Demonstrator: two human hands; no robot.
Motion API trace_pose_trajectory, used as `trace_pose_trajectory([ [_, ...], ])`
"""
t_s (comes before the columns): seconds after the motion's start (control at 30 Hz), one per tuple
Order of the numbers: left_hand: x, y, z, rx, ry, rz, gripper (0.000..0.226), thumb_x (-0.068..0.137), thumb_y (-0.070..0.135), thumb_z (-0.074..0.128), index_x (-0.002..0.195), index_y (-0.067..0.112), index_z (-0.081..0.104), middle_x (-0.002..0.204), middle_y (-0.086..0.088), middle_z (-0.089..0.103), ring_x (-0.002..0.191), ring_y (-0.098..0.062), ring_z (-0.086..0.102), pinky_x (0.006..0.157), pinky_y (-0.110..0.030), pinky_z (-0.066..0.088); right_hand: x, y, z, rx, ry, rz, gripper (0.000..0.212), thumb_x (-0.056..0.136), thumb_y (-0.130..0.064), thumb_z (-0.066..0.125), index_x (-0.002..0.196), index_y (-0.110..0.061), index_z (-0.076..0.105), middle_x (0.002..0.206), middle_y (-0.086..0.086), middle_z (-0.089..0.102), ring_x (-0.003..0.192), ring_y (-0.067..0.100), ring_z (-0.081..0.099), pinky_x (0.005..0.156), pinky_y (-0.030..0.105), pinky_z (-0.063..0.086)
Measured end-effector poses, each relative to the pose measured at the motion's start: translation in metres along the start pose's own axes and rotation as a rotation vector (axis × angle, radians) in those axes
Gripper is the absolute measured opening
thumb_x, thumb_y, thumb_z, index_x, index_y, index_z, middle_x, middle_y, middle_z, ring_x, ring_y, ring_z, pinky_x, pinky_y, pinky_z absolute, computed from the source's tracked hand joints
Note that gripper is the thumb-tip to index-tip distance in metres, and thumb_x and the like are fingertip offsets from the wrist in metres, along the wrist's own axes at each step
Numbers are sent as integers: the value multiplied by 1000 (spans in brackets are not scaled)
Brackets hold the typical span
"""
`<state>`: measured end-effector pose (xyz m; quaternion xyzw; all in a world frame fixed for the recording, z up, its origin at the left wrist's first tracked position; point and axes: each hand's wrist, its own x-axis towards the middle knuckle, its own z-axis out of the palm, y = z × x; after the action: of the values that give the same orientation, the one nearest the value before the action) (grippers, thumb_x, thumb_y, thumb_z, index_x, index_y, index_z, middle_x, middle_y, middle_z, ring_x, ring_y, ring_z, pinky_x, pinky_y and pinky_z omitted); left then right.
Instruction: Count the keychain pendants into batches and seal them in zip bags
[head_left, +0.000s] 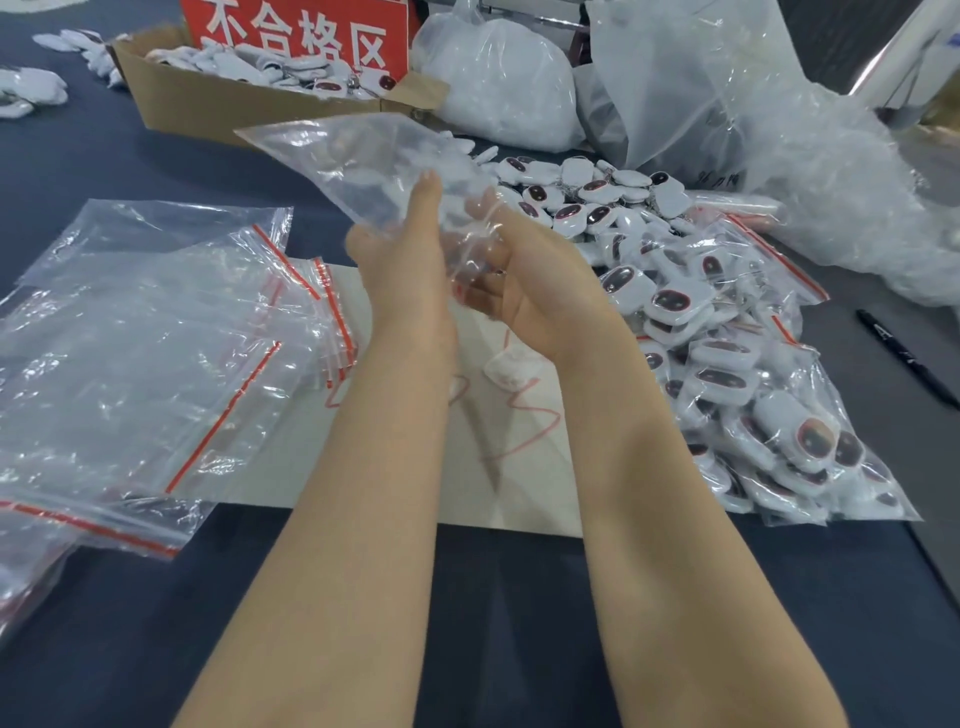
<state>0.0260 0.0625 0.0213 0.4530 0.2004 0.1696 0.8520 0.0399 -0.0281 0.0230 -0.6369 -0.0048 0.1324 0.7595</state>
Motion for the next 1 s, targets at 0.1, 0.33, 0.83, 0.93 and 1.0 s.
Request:
trace_pose_trajectory([
  [0.1,-3,15,-9,326,233,441,82,82,22,71,145,7,21,147,-10,27,135,-20,33,104,-13,32,-2,2,-10,-63,-9,18,22,96,-34,56,94,-13,63,97,14,71,66,24,70,55,24,53],
  [0.33,-16,32,-2,1264,-347,552,49,85,27,63,131,22,49,135,-7,38,110,-26,54,90,-29,41,-5,10,-20,-235,-138,85,17,90,8,49,88,-6,60,72,8,68,59,23,67,54,26,55],
  [0.83,10,-27,-22,1298,-254,310,30,89,19,53,117,10,55,120,-10,57,108,-29,54,77,-28,35,27,27,-16,-797,514,-274,32,89,-2,42,105,-12,68,109,5,68,100,19,61,87,26,45],
  [0.93,15,-28,-24,1211,-152,328,24,88,14,50,111,8,55,117,-12,57,103,-29,54,77,-29,36,43,24,-6,-892,511,-292,39,90,0,40,116,-15,65,122,4,63,113,19,56,88,23,38],
  [1.0,18,-27,-25,1110,-75,329,26,88,10,49,112,7,55,117,-11,57,98,-25,53,76,-28,36,59,24,0,-986,463,-304,41,89,0,42,119,-16,65,125,6,62,117,22,53,93,27,39],
])
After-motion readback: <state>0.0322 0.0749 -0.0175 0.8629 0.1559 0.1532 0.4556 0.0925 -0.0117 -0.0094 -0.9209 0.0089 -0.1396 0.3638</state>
